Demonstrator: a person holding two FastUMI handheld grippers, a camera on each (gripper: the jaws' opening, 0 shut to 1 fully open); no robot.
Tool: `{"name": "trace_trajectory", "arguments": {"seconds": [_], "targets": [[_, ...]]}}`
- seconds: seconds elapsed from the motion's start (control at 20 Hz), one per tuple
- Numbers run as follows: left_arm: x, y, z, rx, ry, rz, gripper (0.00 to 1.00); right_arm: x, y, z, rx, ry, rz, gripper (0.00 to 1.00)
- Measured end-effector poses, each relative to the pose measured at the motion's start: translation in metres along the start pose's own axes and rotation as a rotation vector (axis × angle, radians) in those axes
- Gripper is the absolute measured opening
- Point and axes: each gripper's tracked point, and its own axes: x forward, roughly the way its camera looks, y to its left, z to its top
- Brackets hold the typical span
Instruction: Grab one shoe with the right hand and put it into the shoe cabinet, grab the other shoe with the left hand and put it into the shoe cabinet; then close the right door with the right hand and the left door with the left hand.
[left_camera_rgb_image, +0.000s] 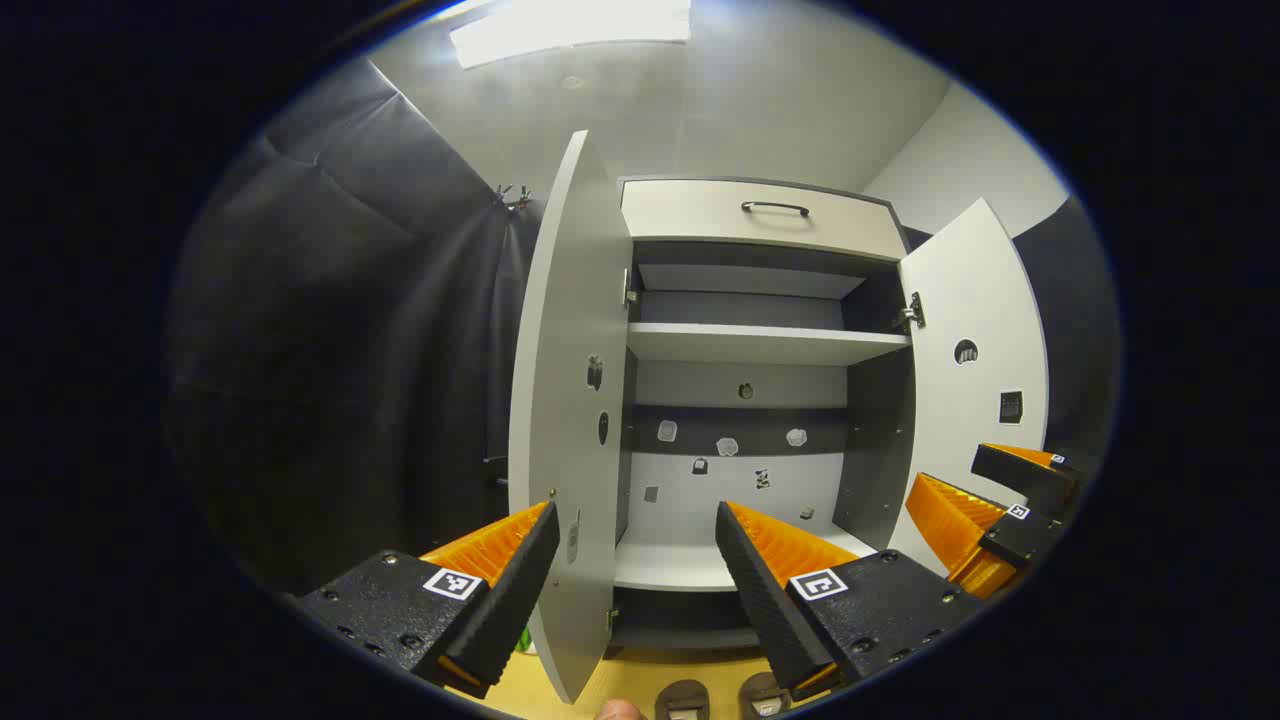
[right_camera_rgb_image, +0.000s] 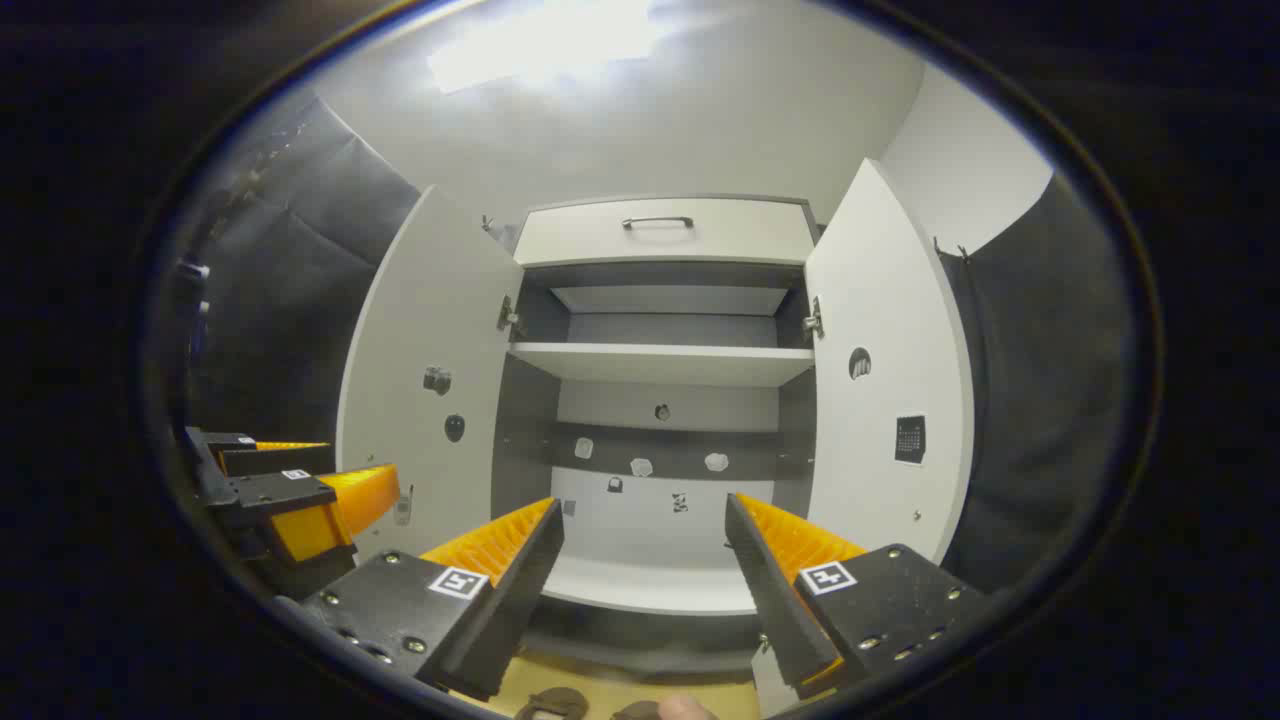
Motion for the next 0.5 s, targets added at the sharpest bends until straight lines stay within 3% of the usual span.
{"name": "trace_trajectory", "arguments": {"seconds": [0.15, 0.5], "targets": [[-0.0023, 0.0023, -0.0005, 0.002, 0.003, 0.005, 0.96, -0.0005, -0.0003, -0.0023, -0.007, 0.009, -0.004, 0.97], [-0.0060, 0.0046, -0.0017, -0.005, 0.005, 0.007, 0.93, -0.0033, 0.0000, -0.0079, -0.007, 0.024, -0.010, 0.97]]}}
